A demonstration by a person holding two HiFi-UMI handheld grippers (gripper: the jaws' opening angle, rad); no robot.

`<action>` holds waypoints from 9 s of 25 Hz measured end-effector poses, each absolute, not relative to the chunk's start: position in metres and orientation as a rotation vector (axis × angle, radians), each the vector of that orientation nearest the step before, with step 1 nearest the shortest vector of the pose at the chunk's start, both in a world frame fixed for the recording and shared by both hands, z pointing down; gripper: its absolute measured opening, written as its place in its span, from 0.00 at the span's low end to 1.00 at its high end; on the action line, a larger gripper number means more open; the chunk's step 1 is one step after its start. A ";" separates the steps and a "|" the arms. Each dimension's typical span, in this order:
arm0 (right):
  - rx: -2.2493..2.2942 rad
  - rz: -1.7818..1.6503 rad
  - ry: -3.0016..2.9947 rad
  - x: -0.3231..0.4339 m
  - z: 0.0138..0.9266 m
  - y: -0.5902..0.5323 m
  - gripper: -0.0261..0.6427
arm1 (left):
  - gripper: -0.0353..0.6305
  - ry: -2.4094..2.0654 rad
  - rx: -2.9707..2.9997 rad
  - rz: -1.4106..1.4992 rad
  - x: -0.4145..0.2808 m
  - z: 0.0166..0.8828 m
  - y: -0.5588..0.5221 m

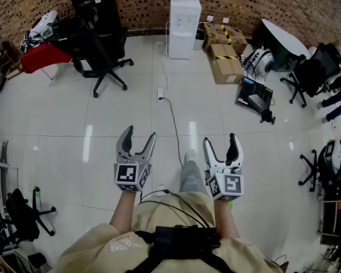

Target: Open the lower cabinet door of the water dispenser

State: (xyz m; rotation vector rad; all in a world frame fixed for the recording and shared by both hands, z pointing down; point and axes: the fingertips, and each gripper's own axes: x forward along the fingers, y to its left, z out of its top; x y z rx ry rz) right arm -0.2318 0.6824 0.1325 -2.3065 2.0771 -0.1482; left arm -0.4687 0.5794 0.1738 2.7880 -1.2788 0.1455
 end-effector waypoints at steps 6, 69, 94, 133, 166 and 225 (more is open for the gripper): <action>-2.243 -0.111 2.128 -0.182 0.130 0.611 0.64 | 0.52 -1.280 2.852 0.201 -0.401 0.171 0.516; -2.108 -0.599 2.630 0.219 0.378 -0.152 0.64 | 0.50 -1.167 2.586 0.294 0.001 0.346 -0.167; -2.074 -0.632 2.705 0.331 0.857 -0.461 0.60 | 0.50 -1.265 2.721 0.305 0.087 0.689 -0.351; -1.457 -0.385 3.114 0.261 0.899 -0.393 0.33 | 0.50 -1.358 2.754 0.187 0.043 0.772 -0.347; -0.151 -0.278 3.442 0.048 0.894 -0.278 0.29 | 0.50 -1.496 2.672 0.190 -0.036 0.782 -0.324; -1.399 -0.412 2.863 0.114 0.416 -0.276 0.49 | 0.50 -1.174 2.634 0.099 -0.018 0.369 -0.281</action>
